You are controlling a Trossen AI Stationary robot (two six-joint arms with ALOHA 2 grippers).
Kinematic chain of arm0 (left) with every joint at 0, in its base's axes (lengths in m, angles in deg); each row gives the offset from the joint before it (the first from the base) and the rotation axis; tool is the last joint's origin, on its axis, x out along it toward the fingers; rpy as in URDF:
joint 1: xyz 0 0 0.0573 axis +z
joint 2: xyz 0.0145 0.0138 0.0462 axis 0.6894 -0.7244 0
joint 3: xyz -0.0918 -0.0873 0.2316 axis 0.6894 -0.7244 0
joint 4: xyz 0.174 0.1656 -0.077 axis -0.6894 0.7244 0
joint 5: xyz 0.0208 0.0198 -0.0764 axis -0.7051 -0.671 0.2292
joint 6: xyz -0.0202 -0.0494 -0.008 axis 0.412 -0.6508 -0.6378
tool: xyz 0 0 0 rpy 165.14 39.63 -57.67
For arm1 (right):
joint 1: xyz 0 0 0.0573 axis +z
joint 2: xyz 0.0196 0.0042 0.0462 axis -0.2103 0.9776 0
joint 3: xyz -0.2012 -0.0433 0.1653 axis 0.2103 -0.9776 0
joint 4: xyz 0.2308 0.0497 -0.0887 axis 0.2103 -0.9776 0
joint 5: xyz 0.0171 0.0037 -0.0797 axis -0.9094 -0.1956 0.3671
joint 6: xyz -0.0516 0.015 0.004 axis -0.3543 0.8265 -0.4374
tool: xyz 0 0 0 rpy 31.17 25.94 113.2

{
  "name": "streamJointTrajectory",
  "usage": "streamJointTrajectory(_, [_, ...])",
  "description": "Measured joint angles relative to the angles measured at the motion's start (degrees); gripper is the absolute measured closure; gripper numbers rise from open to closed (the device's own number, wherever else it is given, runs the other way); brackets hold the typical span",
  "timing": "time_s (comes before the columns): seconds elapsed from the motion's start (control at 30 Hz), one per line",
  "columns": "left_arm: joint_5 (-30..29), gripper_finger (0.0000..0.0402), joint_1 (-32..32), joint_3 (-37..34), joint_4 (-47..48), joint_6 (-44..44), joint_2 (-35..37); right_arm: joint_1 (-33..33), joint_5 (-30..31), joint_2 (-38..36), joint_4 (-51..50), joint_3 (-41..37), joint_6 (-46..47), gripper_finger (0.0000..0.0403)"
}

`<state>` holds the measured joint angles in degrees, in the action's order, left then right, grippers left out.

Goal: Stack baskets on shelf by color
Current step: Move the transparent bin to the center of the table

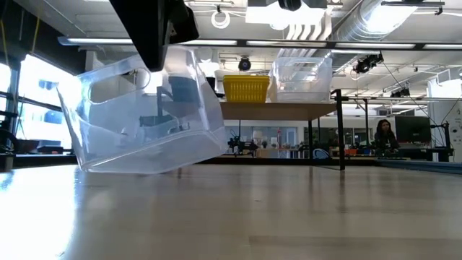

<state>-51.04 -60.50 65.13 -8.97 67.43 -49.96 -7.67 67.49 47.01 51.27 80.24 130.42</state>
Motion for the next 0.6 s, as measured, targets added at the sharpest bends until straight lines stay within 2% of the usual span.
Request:
streamJointTrajectory(0.3, [-0.2,0.0372,0.1,0.0,-0.2,1.3,0.0,0.0,0.4,-0.9,0.0,0.0,-0.2,0.0265])
streamJointTrajectory(0.47, [-0.2,0.0373,0.1,0.0,-0.1,1.3,0.0,0.1,0.2,-0.9,-0.2,0.0,-1.5,0.0265])
streamJointTrajectory(0.6, [2.1,0.0377,0.1,0.0,2.1,0.2,2.0,1.3,0.2,-0.9,-0.4,0.0,-1.5,0.0265])
